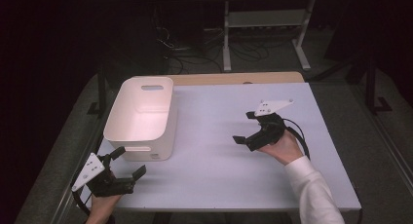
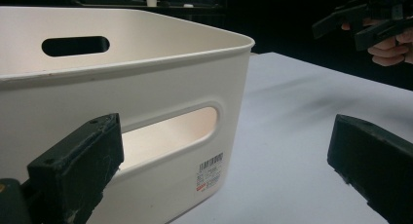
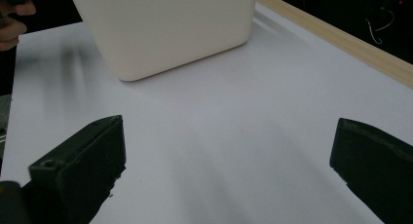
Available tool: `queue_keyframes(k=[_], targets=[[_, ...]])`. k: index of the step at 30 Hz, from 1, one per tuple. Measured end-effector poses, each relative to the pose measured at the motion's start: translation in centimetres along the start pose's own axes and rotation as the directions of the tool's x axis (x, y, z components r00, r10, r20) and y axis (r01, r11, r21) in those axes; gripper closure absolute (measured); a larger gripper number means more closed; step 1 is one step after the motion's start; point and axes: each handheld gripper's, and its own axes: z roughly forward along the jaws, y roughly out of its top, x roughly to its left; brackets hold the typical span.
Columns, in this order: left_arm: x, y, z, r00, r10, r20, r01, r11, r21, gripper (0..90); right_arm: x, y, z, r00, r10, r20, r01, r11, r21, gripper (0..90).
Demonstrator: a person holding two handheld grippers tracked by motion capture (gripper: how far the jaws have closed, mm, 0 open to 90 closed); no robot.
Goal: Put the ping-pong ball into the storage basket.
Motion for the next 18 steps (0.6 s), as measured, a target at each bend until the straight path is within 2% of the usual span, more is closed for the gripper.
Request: queue_keyframes(k=[10,18], targets=[[0.0,0.0,-0.1,1.0,0.004,0.001,-0.004,1.0,0.0,0.0,0.1,-1.0,-1.3,0.9998,0.012,0.012,-0.012,0.999,-0.033,0.0],[0.0,0.1,-0.2,0.9999,0.012,0.006,-0.012,0.9999,-0.006,0.0,0.1,-2.1,-2.5,0.9986,0.044,0.028,-0.042,0.997,-0.068,0.0]])
